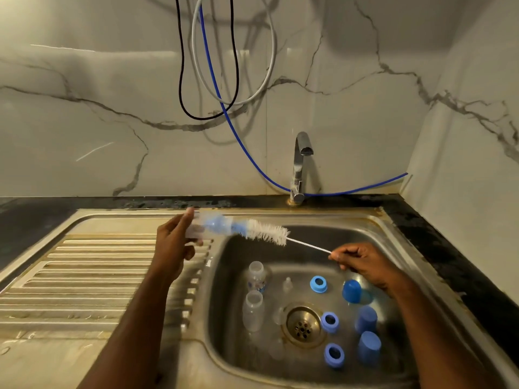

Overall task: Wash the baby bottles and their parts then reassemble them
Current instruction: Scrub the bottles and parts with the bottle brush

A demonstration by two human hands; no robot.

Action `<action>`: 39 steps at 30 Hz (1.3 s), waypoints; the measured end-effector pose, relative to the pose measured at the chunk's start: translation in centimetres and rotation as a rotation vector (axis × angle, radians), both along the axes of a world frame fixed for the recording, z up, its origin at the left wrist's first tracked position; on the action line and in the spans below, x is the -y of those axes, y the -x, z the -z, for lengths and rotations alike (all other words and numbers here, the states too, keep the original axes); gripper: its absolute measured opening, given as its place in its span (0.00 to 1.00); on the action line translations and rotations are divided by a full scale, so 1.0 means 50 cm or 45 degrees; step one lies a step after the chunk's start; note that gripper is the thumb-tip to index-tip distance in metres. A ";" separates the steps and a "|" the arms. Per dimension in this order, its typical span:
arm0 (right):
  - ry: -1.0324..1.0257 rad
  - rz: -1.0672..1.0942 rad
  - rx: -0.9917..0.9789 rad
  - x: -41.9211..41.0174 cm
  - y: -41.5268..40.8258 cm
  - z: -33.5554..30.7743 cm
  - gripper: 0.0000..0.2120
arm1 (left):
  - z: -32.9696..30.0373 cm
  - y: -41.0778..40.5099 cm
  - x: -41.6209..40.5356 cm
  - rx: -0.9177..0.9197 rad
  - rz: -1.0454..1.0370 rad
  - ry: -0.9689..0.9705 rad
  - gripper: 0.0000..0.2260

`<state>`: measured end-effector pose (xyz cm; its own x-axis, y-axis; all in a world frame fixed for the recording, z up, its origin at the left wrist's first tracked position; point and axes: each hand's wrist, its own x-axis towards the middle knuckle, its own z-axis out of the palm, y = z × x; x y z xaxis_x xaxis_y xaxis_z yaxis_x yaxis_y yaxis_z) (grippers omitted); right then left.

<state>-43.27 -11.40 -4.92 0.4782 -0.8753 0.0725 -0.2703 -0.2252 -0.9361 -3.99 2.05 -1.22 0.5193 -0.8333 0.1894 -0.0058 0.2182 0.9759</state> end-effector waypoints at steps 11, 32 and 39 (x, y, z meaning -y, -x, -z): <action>0.107 -0.049 -0.122 -0.004 -0.010 -0.013 0.05 | -0.019 -0.028 -0.004 0.265 -0.178 -0.263 0.24; 0.148 -0.116 -0.142 -0.006 -0.043 -0.009 0.05 | 0.003 0.020 0.014 -0.165 -0.131 -0.164 0.22; 0.175 -0.063 -0.109 -0.003 -0.044 0.002 0.10 | -0.004 0.027 0.019 -0.495 -0.031 0.002 0.24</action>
<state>-41.07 -11.24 -5.04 0.5298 -0.8353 0.1472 -0.3335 -0.3647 -0.8693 -5.35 1.10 -1.01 0.5722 -0.8197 -0.0243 0.3592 0.2239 0.9060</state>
